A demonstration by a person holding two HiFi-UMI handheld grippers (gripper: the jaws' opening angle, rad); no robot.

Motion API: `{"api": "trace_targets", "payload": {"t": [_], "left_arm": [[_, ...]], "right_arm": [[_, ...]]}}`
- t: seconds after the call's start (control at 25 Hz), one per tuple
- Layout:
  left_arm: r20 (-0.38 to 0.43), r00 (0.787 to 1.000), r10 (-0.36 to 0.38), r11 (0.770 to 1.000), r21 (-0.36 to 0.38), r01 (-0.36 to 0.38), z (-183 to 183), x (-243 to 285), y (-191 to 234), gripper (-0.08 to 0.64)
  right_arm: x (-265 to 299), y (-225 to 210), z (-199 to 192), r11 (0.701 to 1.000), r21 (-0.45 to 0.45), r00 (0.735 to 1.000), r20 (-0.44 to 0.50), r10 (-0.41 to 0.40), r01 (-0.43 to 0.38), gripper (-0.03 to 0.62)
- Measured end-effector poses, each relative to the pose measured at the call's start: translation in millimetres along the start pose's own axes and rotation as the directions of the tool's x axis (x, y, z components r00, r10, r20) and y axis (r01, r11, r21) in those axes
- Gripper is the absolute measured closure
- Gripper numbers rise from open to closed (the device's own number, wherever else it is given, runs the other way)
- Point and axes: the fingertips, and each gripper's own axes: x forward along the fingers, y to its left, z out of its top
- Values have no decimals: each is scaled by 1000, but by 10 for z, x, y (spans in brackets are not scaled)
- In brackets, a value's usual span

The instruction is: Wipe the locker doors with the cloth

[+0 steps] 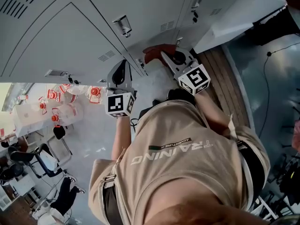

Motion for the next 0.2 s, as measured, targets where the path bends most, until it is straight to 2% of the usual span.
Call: {"api": "trace_targets", "payload": {"t": [0.2], "left_arm": [[16, 1000, -24, 1000, 15, 23, 75, 198, 88, 555]], "right_arm": [[133, -106, 25, 1000, -4, 1000, 11, -9, 9, 565]]}}
